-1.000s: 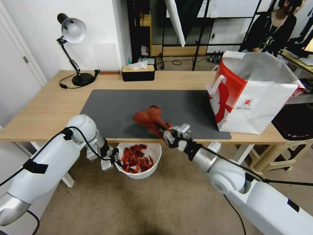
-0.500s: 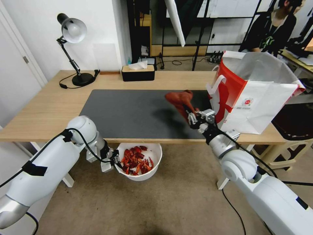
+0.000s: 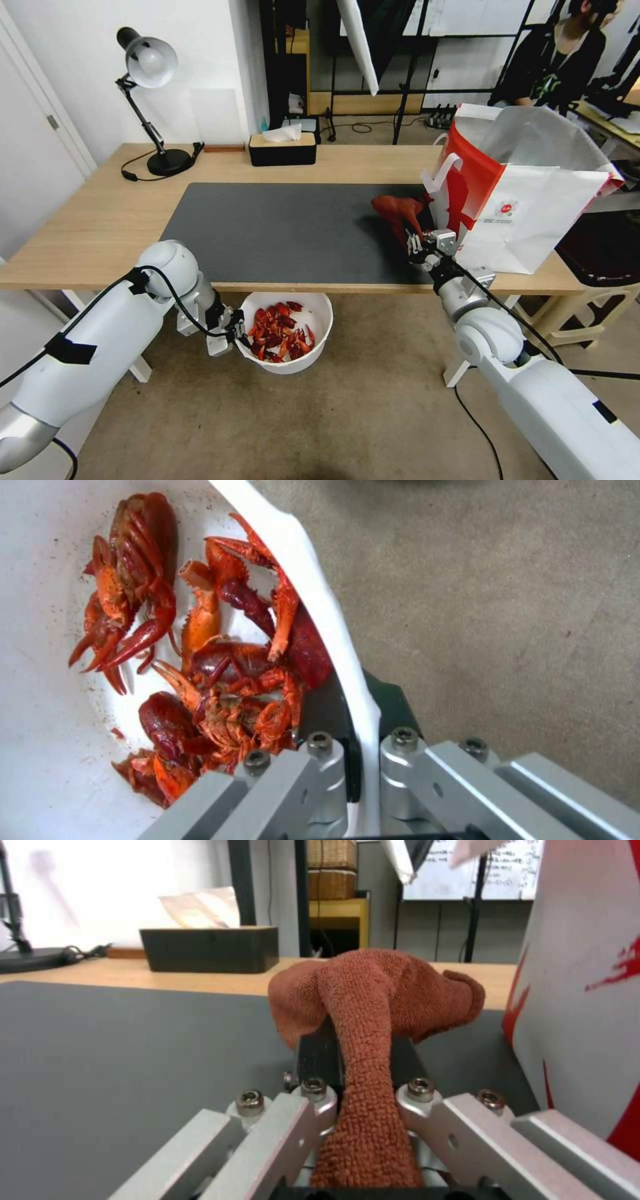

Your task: Sweep shrimp from table into container with towel, then put container into takeout bag.

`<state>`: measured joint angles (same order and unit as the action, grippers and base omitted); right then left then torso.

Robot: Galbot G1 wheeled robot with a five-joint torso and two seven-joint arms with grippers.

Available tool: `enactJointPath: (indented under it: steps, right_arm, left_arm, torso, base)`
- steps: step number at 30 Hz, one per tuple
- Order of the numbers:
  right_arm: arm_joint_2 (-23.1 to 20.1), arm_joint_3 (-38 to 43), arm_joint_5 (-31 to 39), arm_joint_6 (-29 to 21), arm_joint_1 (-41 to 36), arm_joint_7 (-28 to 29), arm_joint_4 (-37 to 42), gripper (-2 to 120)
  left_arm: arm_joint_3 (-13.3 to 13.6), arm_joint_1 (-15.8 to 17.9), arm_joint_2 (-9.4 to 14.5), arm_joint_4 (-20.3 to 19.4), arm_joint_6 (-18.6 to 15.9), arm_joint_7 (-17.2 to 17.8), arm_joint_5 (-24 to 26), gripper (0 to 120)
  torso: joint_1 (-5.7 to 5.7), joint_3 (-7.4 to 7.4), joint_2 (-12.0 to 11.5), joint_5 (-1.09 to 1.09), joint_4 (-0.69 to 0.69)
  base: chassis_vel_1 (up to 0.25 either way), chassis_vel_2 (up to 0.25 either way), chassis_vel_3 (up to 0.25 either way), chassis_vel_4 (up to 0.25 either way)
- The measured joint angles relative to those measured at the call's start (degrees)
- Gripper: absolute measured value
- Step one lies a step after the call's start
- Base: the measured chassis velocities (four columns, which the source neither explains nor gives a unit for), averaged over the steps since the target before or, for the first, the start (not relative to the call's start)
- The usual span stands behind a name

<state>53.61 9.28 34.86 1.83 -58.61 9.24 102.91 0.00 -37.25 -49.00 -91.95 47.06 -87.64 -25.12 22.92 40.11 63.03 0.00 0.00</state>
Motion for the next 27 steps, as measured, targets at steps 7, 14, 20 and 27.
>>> enactJointPath:
  steps: [7,14,20,27]
  right_arm:
    - [2.1,-0.5,-0.7,0.0,1.2,0.0,-4.2,2]
    - [3.6,-1.6,-1.9,0.0,1.1,0.8,-4.7,17]
    - [3.7,-1.8,-2.8,-0.4,0.7,2.2,-3.2,35]
    - [3.5,-1.7,-3.7,-1.7,-0.6,4.7,0.9,64]
  left_arm:
    - [0.0,-0.1,0.3,-0.5,0.0,0.0,0.1,0]
    - [-1.1,-1.0,0.3,-0.7,0.0,0.0,0.1,0]
    - [-1.9,-1.6,0.5,-1.0,0.0,0.0,0.1,0]
    - [-3.3,-3.0,1.0,-1.7,0.0,0.0,0.2,0]
  torso:
    - [0.00,0.00,0.0,0.00,0.00]
    - [0.00,0.00,0.0,0.00,0.00]
    - [0.00,0.00,0.0,0.00,0.00]
    - [0.00,0.00,0.0,0.00,0.01]
  base:
    - [0.000,0.000,0.000,0.000]
    - [0.000,0.000,0.000,0.000]
    - [0.000,0.000,0.000,0.000]
    - [0.000,0.000,0.000,0.000]
